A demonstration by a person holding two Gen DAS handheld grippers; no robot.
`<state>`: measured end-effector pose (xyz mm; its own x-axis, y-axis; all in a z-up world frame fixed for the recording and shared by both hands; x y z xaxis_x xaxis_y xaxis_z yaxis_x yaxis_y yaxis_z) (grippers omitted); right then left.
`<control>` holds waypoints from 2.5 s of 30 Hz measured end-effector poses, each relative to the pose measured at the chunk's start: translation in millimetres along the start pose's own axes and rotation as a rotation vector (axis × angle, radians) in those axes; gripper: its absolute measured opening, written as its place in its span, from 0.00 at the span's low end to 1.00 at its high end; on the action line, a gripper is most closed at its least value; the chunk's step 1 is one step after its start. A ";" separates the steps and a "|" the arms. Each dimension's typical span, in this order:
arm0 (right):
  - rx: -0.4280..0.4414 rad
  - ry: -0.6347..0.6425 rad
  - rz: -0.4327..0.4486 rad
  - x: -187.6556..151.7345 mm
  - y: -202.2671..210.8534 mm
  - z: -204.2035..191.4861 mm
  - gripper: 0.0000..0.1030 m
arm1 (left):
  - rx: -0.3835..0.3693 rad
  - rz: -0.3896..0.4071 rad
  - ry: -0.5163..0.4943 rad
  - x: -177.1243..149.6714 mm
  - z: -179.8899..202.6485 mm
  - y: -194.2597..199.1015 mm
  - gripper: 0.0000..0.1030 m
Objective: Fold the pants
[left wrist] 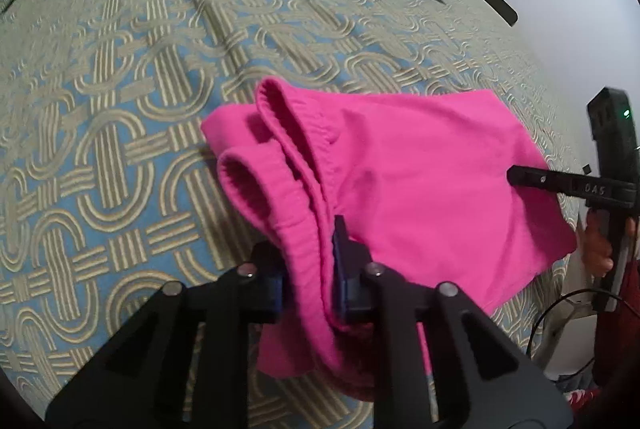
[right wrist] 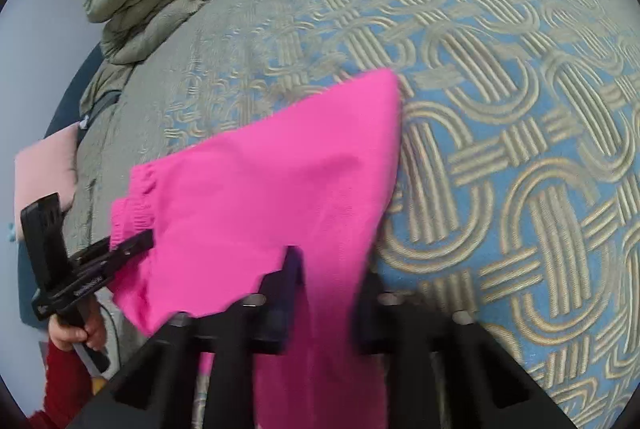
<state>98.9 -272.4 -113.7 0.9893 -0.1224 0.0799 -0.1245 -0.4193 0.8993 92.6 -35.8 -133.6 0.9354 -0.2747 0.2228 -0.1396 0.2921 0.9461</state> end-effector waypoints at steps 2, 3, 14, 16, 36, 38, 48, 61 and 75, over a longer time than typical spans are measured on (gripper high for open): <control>0.000 0.004 0.043 0.4 17.4 -3.3 0.08 | 0.003 0.021 -0.020 6.4 9.9 10.0 0.19; 0.003 0.004 0.059 1.1 24.7 -2.6 0.07 | -0.002 0.029 -0.035 11.5 15.3 14.7 0.19; -0.141 -0.120 0.399 13.0 196.8 107.3 0.07 | -0.047 0.114 -0.375 182.7 198.4 34.3 0.20; -0.169 -0.183 0.448 13.3 226.7 142.5 0.07 | -0.048 0.126 -0.454 215.9 250.1 26.1 0.20; -0.289 -0.786 0.361 30.5 201.1 430.7 0.28 | 0.544 0.064 -0.674 360.1 431.2 -166.7 0.58; -0.290 -0.788 0.432 18.9 203.0 427.2 0.34 | 0.533 0.064 -0.646 356.5 413.0 -169.7 0.58; -0.419 -0.703 0.495 -23.0 247.0 342.3 0.46 | 0.319 0.120 -0.602 322.1 379.1 -93.0 0.59; -0.502 -0.575 0.551 -73.0 259.9 188.2 0.53 | 0.039 0.310 -0.597 204.2 364.3 57.3 0.74; -0.502 -0.567 0.585 -115.8 255.2 125.3 0.55 | -0.002 0.410 -0.647 134.0 344.2 91.3 0.80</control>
<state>-57.1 -477.9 52.7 0.5800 -0.6630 0.4733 -0.4094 0.2650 0.8730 93.3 -361.2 63.5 0.4316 -0.6255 0.6500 -0.4334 0.4882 0.7575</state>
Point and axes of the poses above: each gripper's, at about its wrist camera, not at the fingertips, and y roughly against the way its jaws point, z to its right, x to its top, the point moved 4 cm from there along -y, roughly the way its jaws point, and after that the axes turned 13 degrees about -z, right-handed, at the moved point
